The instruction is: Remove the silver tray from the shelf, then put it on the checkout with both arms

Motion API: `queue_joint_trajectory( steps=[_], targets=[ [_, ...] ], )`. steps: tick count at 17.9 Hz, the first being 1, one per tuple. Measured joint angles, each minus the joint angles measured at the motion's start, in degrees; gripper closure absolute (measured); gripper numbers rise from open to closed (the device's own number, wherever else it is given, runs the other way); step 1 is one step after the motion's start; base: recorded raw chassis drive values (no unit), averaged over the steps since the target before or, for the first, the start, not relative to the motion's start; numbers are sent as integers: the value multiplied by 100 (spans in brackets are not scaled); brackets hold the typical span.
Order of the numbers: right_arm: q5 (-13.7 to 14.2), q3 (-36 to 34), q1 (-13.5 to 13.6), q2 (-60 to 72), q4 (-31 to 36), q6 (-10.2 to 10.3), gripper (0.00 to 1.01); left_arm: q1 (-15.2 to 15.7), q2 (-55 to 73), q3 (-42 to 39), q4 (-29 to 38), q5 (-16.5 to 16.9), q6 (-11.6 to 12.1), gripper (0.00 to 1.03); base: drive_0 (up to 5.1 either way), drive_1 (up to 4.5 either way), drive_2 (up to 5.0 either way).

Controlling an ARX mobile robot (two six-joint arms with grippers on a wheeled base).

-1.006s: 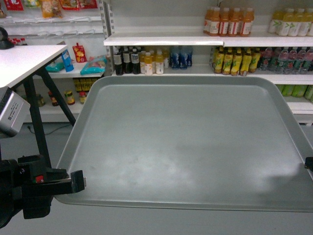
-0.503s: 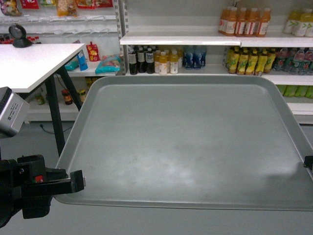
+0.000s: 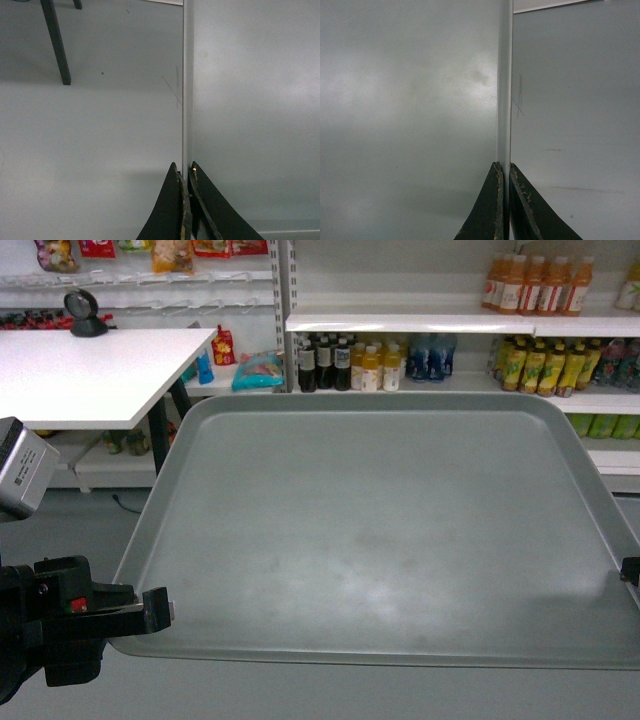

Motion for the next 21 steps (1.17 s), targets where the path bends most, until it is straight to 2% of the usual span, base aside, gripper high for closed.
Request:
queue_joint_trajectory(
  steps=[21],
  targets=[
    [4, 0, 0, 0, -31, 0, 99, 0, 0, 0, -13, -2, 0, 100, -499, 246, 246]
  ],
)
